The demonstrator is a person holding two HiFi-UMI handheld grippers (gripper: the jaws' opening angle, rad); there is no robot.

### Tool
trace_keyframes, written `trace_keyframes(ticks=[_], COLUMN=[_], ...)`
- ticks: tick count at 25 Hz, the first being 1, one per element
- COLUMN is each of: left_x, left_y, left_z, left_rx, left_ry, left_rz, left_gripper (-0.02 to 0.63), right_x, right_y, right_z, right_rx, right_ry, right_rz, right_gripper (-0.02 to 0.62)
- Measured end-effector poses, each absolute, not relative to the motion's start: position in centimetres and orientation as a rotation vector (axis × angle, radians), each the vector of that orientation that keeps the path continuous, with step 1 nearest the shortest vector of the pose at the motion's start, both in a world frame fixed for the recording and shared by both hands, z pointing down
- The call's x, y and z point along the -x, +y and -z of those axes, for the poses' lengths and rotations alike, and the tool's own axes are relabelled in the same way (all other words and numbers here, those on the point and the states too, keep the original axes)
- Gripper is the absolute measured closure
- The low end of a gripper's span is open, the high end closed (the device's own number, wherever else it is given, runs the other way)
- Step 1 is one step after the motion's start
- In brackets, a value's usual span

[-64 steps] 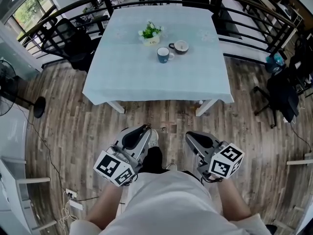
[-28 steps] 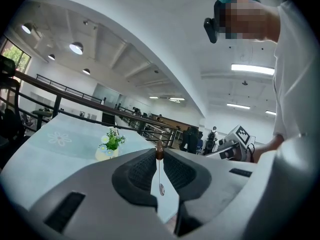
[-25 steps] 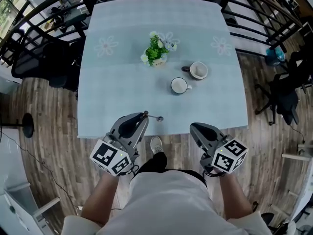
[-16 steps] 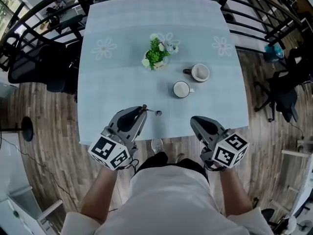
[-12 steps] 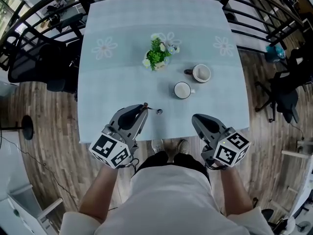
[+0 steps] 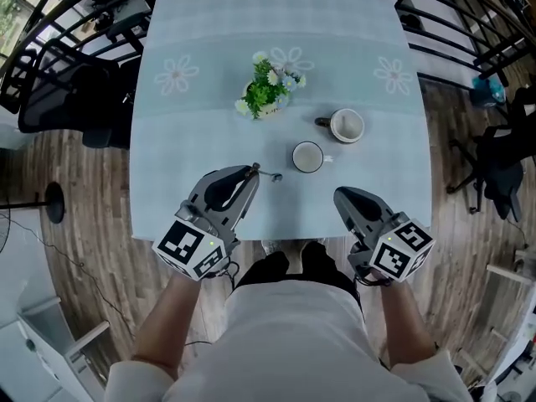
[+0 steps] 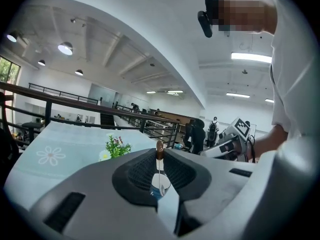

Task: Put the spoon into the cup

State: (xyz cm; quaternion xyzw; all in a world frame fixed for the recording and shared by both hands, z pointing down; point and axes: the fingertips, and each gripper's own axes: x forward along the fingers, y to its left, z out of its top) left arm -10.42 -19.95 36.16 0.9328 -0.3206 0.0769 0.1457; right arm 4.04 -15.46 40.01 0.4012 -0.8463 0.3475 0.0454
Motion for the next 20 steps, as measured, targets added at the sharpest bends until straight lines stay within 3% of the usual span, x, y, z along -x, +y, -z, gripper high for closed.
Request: trace_keyframes(ticks=[11,20], left_x=[2.9,1.2], left_y=[-23.7,-25.4], left_z=[-39.0,-43.7], left_rx=[-2.788,-2.772], left_ry=[-0.907,-0.918], left_rz=[-0.405,-0.520], left_gripper=[0.549,0.549], right_x=[-9.8,-11.5], right_y=[-17.3,-18.3], right_z=[-43.3,-45.1], right_rx=[-1.178,-1.181], right_ry=[-2.559,-2.542], right_rz=[-1.187,-1.219], right_gripper=[0.571,0.571])
